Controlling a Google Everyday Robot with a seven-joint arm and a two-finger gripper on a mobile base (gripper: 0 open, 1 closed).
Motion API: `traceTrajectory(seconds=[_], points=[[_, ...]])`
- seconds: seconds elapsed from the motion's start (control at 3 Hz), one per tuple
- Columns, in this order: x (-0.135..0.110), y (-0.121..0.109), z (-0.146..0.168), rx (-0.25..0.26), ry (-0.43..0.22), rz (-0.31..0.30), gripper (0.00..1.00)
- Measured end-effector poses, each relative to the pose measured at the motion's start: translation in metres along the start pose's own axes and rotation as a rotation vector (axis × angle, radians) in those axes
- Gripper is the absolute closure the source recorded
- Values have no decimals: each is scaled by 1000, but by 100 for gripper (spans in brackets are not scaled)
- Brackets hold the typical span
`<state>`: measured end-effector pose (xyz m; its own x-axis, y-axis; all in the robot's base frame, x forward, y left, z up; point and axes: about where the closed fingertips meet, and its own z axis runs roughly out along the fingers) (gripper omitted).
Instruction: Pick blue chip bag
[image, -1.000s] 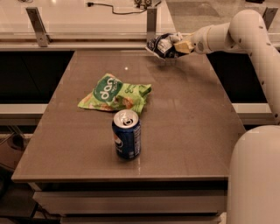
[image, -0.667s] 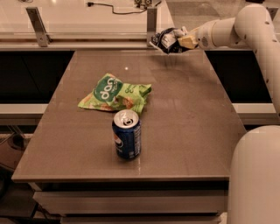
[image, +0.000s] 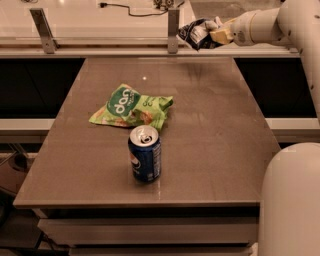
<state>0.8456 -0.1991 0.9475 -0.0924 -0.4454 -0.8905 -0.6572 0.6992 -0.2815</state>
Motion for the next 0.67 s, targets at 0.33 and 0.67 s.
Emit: traceTrajectory(seconds=[0.33,0.67], points=[[-13,-6,-6,14,-15,-23,100],[-29,-10,-19,33,-28,-58,100]])
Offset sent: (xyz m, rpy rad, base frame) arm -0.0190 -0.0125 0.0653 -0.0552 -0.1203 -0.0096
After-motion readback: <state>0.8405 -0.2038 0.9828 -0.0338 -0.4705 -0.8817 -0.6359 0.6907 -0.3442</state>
